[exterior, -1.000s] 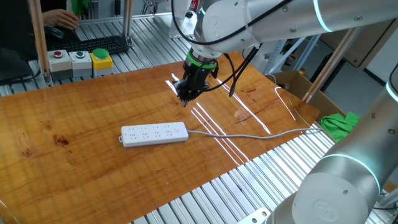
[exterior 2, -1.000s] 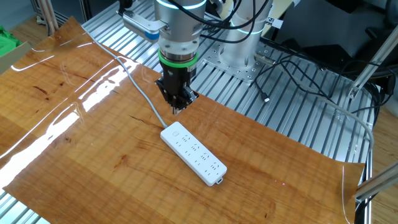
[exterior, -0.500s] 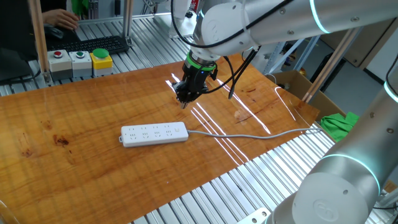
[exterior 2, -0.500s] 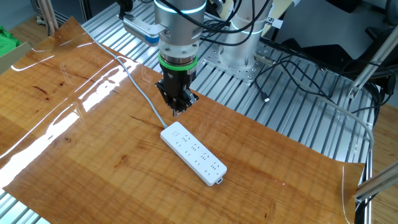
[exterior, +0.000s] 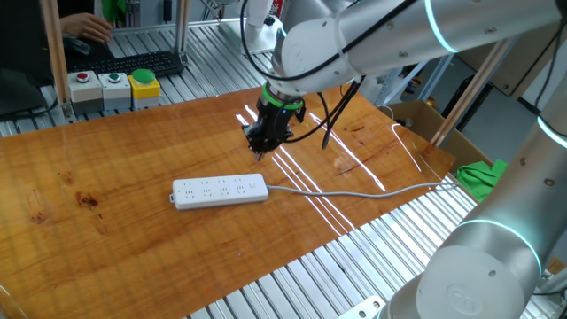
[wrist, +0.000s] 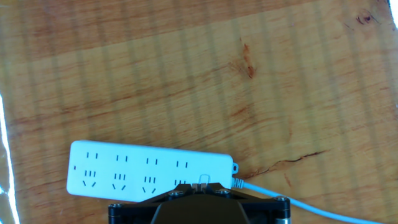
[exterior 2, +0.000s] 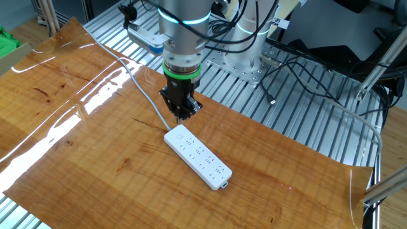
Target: Turn on the power strip by pressing the button
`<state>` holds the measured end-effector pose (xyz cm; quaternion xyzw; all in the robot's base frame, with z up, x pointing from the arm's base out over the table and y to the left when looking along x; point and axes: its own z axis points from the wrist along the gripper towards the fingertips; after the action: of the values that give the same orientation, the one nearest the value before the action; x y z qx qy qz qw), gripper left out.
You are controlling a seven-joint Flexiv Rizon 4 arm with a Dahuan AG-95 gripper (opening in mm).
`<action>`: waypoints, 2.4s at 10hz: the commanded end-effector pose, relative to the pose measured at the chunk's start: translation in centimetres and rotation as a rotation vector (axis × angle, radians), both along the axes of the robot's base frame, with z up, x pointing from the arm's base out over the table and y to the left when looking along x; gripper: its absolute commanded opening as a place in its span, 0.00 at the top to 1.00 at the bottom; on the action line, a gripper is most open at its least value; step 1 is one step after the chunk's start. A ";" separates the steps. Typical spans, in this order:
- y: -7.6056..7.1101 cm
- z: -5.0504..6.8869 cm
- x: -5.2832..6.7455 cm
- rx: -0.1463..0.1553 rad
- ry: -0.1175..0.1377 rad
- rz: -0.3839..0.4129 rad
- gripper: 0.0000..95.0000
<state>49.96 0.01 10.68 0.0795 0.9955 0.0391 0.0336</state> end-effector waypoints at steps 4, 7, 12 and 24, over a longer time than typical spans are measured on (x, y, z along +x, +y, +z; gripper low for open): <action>0.0 -1.4 0.1 0.000 -0.005 0.006 0.80; -0.1 -2.1 0.1 -0.002 -0.010 0.009 0.80; -0.3 -3.9 -0.1 0.000 -0.017 -0.003 0.60; -2.4 -6.4 -0.9 0.001 -0.043 -0.009 0.60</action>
<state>48.99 -2.36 4.19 0.0836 0.9941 0.0411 0.0553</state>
